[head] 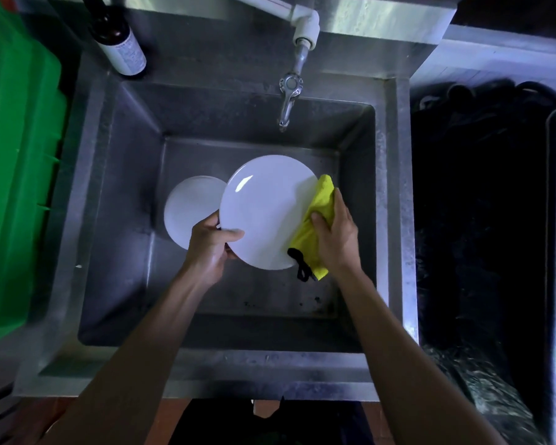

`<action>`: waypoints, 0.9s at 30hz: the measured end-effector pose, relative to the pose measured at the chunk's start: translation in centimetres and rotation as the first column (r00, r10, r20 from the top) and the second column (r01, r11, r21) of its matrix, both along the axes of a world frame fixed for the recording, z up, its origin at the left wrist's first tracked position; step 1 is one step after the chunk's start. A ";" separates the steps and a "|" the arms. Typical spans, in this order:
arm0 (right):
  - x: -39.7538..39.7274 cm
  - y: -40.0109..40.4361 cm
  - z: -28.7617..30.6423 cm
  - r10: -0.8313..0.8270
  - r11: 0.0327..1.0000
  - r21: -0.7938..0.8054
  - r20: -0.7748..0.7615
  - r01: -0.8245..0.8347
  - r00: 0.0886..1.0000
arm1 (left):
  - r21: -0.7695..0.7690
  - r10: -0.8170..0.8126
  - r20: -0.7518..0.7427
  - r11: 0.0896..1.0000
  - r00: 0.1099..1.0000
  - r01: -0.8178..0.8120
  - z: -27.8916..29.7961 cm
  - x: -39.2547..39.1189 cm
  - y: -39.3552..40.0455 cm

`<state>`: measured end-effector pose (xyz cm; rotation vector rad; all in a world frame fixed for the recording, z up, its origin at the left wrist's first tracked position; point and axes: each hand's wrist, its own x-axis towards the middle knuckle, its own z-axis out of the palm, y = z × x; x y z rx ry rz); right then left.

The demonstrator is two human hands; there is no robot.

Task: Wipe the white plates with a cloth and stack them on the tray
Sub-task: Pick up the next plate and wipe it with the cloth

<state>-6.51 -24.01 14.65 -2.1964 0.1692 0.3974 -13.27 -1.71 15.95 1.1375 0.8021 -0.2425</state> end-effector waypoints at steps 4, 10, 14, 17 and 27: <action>2.4 -1.5 0.7 0.113 0.994 0.015 -0.013 -0.113 0.994 | 0.047 -0.166 -0.009 0.985 0.986 0.167 0.0 0.1 1.0; 4.3 -1.9 1.9 0.309 0.951 -0.049 0.066 -0.306 0.949 | 0.184 -0.418 -0.019 0.891 0.908 0.414 0.8 1.7 1.7; 4.8 -1.3 2.4 0.405 0.914 -0.078 0.104 -0.398 0.909 | 0.280 -0.546 -0.013 0.802 0.838 0.527 1.6 2.9 1.9; 4.8 -0.8 3.0 0.454 0.891 -0.096 0.142 -0.445 0.879 | 0.362 -0.627 -0.006 0.725 0.779 0.586 2.0 4.0 1.9; 3.7 1.2 3.8 0.614 0.781 -0.313 0.227 -0.540 0.756 | 0.526 -0.738 -0.070 0.544 0.671 0.654 1.3 5.2 0.9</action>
